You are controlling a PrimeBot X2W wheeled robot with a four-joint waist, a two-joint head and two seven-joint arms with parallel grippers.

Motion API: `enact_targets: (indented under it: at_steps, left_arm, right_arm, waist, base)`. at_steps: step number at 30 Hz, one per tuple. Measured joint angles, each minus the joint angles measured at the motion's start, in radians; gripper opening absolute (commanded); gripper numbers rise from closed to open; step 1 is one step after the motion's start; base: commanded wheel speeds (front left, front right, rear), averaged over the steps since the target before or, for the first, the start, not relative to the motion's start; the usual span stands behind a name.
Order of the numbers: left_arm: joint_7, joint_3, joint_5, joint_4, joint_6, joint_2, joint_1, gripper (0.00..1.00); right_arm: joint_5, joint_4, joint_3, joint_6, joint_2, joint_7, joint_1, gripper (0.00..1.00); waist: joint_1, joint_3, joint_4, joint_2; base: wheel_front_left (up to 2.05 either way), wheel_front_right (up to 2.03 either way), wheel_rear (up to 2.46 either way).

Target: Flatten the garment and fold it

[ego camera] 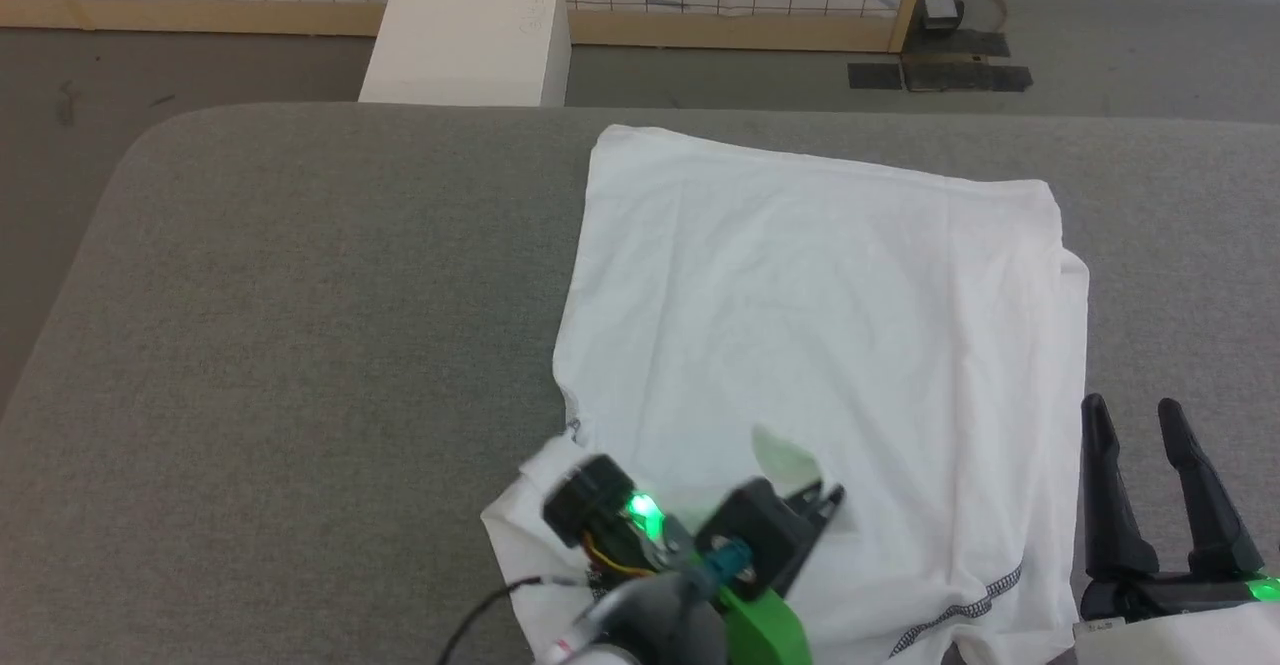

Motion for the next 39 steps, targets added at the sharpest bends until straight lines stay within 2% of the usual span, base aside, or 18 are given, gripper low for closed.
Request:
enact_targets:
  at_steps: [5,11,20,21,23,24,25,30,35,39]
  left_arm:
    - [-0.045,-0.076,0.024,0.149,-0.049,-0.048,-0.005,0.00]
    - [-0.030,-0.162,0.021,0.345,-0.112,-0.072,-0.010,0.00]
    - [-0.059,-0.180,-0.018,0.527,-0.128,-0.120,-0.058,0.00]
    - [-0.067,-0.179,-0.019,0.541,-0.127,-0.125,-0.065,0.05]
    - [-0.085,-0.170,-0.030,0.556,-0.121,-0.136,-0.074,0.46]
    - [-0.093,-0.164,-0.037,0.563,-0.119,-0.139,-0.077,0.88]
    - [-0.100,-0.162,-0.042,0.567,-0.118,-0.140,-0.080,1.00]
    - [-0.109,-0.131,-0.102,0.553,-0.113,-0.142,-0.081,1.00]
    - [-0.099,-0.058,-0.187,0.421,-0.103,-0.128,-0.069,1.00]
    - [-0.117,0.043,-0.232,0.260,-0.027,-0.072,-0.028,1.00]
  right_arm:
    - [-0.002,-0.007,0.002,0.000,0.000,0.008,0.000,1.00]
    - [-0.003,-0.011,0.003,0.000,0.000,0.008,0.000,1.00]
    - [-0.003,-0.001,0.004,0.000,0.000,0.008,-0.011,1.00]
    - [-0.003,0.002,0.005,0.000,0.000,0.008,-0.013,1.00]
    - [-0.003,0.007,0.005,0.000,0.000,0.008,-0.017,1.00]
    - [-0.003,0.009,0.005,0.000,0.000,0.008,-0.018,1.00]
    - [-0.003,0.012,0.004,0.000,0.000,0.008,-0.019,1.00]
    - [-0.003,0.021,0.002,0.000,0.000,0.007,-0.019,1.00]
    - [-0.002,0.021,0.000,0.000,0.000,0.007,-0.018,1.00]
    - [-0.001,0.019,-0.006,0.000,0.000,0.008,-0.015,1.00]
  waist:
    - [0.0000,0.016,-0.001,0.0000]
    - [0.0000,0.034,-0.006,0.0000]
    - [0.0000,0.059,-0.021,0.0000]
    - [0.0000,0.060,-0.022,0.0000]
    - [0.0000,0.059,-0.023,0.0000]
    - [0.0000,0.057,-0.023,0.0000]
    - [0.0000,0.054,-0.023,0.0000]
    - [0.0000,0.035,-0.021,0.0000]
    - [0.0000,0.011,-0.020,0.0000]
    - [0.0000,-0.007,-0.020,0.0000]
  base:
    - [0.00,0.00,0.00]
    - [0.00,0.00,0.00]
    - [0.00,0.00,0.00]
    - [0.00,0.00,0.00]
    - [0.00,0.00,0.00]
    - [0.00,0.00,0.00]
    - [0.00,0.00,0.00]
    - [0.00,0.00,0.00]
    - [0.00,0.00,0.00]
    - [0.00,0.00,0.00]
